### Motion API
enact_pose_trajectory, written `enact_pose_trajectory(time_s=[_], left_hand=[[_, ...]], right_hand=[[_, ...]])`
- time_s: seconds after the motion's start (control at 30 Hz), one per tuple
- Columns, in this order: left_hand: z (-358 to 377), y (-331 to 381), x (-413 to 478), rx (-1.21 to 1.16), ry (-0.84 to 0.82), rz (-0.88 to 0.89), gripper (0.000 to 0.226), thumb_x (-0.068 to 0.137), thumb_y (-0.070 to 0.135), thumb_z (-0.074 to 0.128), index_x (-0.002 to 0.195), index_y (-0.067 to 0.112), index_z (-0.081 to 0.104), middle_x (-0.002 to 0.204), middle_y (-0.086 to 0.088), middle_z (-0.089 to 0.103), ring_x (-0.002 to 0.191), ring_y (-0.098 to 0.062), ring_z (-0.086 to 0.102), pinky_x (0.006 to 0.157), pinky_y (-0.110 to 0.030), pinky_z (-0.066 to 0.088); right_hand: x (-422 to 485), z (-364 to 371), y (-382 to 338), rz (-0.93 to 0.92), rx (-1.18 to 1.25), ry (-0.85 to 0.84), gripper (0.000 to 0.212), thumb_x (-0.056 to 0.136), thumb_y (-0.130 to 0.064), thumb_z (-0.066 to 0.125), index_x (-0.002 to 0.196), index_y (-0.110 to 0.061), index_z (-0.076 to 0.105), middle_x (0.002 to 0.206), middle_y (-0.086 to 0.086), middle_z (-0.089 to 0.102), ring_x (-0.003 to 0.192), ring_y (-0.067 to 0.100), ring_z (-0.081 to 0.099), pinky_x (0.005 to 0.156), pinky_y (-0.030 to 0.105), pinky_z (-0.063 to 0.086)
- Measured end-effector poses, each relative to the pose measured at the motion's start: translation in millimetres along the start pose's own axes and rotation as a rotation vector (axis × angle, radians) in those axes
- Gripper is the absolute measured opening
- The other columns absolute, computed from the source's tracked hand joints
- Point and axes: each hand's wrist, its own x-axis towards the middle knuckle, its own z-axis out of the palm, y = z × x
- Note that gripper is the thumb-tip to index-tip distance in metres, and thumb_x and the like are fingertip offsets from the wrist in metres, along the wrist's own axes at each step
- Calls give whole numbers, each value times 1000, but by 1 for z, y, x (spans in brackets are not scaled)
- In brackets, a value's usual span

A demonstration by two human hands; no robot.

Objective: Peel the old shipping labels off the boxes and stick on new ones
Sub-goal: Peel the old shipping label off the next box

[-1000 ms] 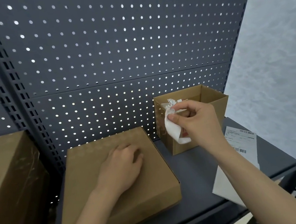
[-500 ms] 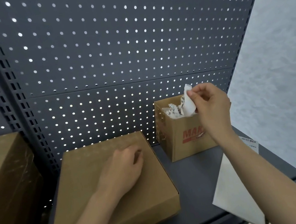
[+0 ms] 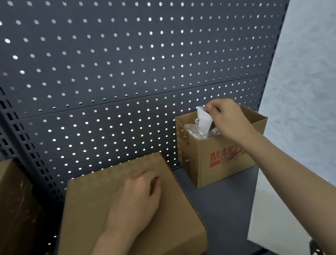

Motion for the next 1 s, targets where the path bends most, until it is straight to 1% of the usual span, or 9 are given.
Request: enact_pose_trajectory(time_s=[0.13, 0.2, 0.33, 0.43, 0.57, 0.7, 0.77, 0.87, 1.0], left_hand=[[2, -1, 0, 28, 11, 29, 20, 96, 34, 47, 103, 30, 65, 99, 14, 60, 95, -14, 56, 78, -38, 52], [3, -2, 0, 36, 13, 37, 19, 96, 34, 47, 102, 30, 65, 99, 14, 60, 97, -13, 54, 78, -38, 52], [3, -2, -1, 48, 8, 30, 20, 96, 35, 47, 102, 29, 65, 101, 14, 58, 98, -13, 54, 78, -38, 52], [3, 0, -2, 68, 3, 25, 21, 95, 37, 48, 103, 29, 65, 103, 14, 57, 100, -12, 53, 78, -38, 52], [2, 3, -3, 77, -8, 15, 23, 95, 41, 49, 108, 30, 65, 111, 15, 56, 111, -10, 49, 84, -35, 51], [1, 6, -7, 101, -42, 6, 31, 93, 48, 51, 117, 32, 61, 121, 16, 51, 119, -9, 43, 90, -28, 46], [1, 8, -8, 126, -61, 1, 36, 91, 52, 51, 119, 32, 59, 124, 16, 49, 120, -10, 42, 95, -27, 43], [0, 9, -11, 163, -66, 0, 41, 89, 57, 50, 122, 33, 57, 128, 15, 48, 122, -12, 41, 105, -31, 37], [0, 10, -12, 165, -70, -2, 43, 89, 58, 51, 124, 33, 56, 131, 15, 47, 125, -13, 40, 107, -34, 36]], right_hand=[[0, 3, 2, 55, -73, -220, 39, 103, -22, 40, 80, 0, 62, 72, 5, 63, 68, 22, 52, 61, 30, 39], [1, 4, 6, 38, -157, -303, 33, 97, -23, 46, 75, -8, 65, 70, -1, 64, 71, 22, 52, 64, 29, 42], [8, 5, 15, 46, -282, -278, 10, 87, -34, 69, 90, -29, 77, 110, 2, 59, 106, 19, 53, 99, 42, 44], [8, 7, 16, 80, -253, -248, 10, 81, -30, 78, 89, -25, 74, 93, -3, 70, 95, 18, 63, 90, 42, 52], [7, 8, 16, 86, -180, -193, 30, 78, -22, 80, 102, -23, 62, 86, -4, 69, 86, 15, 65, 75, 31, 51], [6, 12, 16, 1, -269, -164, 6, 82, -18, 72, 82, -19, 77, 95, 9, 68, 75, 16, 60, 67, 28, 46], [2, 12, 14, -14, -311, -201, 19, 87, -12, 59, 81, -10, 78, 88, 14, 72, 63, 16, 56, 59, 35, 50], [-3, 10, 13, -39, -339, -182, 24, 90, -12, 52, 88, -7, 75, 79, 13, 71, 64, 19, 58, 64, 38, 52], [-7, 6, 11, -5, -258, -71, 7, 84, -24, 72, 89, -19, 73, 83, -1, 70, 82, 17, 64, 73, 36, 55]])
